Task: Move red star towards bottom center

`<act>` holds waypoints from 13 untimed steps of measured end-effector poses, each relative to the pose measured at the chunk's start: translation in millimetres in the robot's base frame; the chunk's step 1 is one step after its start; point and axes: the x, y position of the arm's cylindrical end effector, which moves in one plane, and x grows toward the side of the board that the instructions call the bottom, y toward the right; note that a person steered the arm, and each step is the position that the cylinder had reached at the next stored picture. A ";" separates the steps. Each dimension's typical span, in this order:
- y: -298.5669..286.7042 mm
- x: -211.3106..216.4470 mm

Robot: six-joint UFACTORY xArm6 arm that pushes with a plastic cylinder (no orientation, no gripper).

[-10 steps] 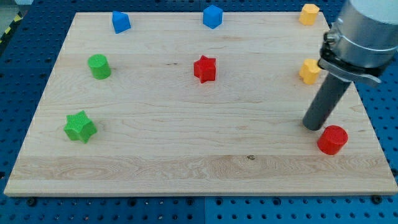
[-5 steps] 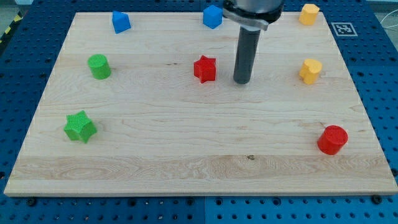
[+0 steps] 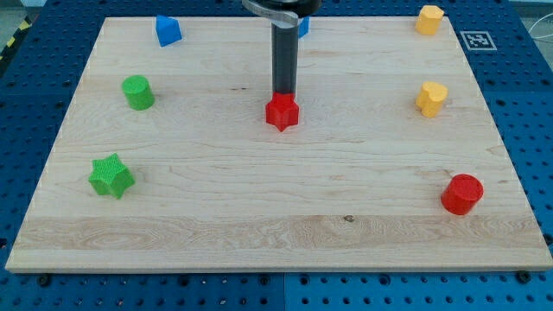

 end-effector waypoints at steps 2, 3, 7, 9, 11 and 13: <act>-36.1 29.2; -36.1 39.3; 20.7 71.9; 42.5 87.7; 29.0 107.0; 16.5 130.0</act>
